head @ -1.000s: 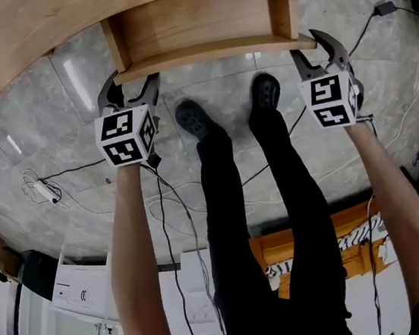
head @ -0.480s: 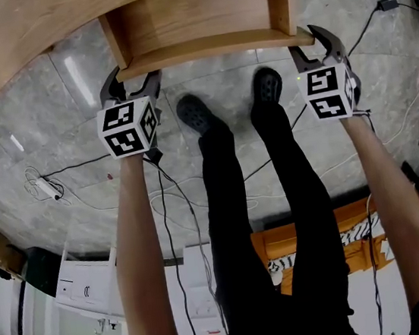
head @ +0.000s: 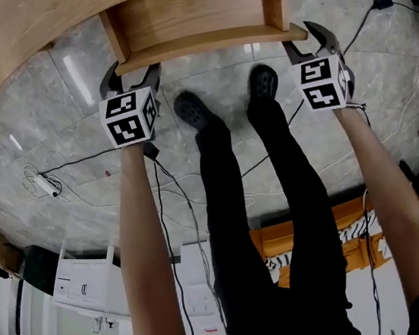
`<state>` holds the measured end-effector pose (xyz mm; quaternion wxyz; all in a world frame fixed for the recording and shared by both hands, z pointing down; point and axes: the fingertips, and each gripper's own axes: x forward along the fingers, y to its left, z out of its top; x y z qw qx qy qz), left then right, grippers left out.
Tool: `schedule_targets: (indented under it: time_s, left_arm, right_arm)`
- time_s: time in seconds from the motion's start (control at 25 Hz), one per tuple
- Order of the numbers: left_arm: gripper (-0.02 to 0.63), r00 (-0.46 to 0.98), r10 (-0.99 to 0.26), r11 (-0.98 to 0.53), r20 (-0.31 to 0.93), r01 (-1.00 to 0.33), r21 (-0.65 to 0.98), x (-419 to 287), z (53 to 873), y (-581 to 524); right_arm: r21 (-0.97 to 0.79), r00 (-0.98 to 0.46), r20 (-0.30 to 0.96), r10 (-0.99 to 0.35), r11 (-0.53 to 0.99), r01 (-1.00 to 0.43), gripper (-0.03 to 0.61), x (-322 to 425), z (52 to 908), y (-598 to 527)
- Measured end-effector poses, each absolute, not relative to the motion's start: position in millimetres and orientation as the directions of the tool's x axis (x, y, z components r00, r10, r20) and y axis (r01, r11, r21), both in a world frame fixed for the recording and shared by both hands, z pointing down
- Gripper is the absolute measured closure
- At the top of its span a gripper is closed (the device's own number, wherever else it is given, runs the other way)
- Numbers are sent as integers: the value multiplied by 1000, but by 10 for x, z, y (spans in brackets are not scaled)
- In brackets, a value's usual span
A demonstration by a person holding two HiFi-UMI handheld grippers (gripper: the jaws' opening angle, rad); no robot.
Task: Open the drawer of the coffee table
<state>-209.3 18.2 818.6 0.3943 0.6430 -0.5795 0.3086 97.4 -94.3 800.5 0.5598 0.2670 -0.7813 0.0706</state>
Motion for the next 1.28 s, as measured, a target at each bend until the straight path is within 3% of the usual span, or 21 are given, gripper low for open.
schedule_targets:
  time_s: [0.56, 1.16, 1.28]
  left_arm:
    - [265, 128, -409, 1, 903, -990, 141, -1809, 7633, 769]
    - [268, 151, -498, -3, 854, -985, 172, -692, 6098, 748]
    - [295, 143, -533, 17, 834, -984, 179, -531, 5654, 727]
  right_arm:
    - [133, -251, 915, -315, 825, -549, 364, 1161, 7237, -736]
    - [-38, -429, 870, -243, 835, -549, 362, 1342, 5886, -409]
    - [-68, -465, 851, -244, 827, -559, 362, 1418, 5517, -411]
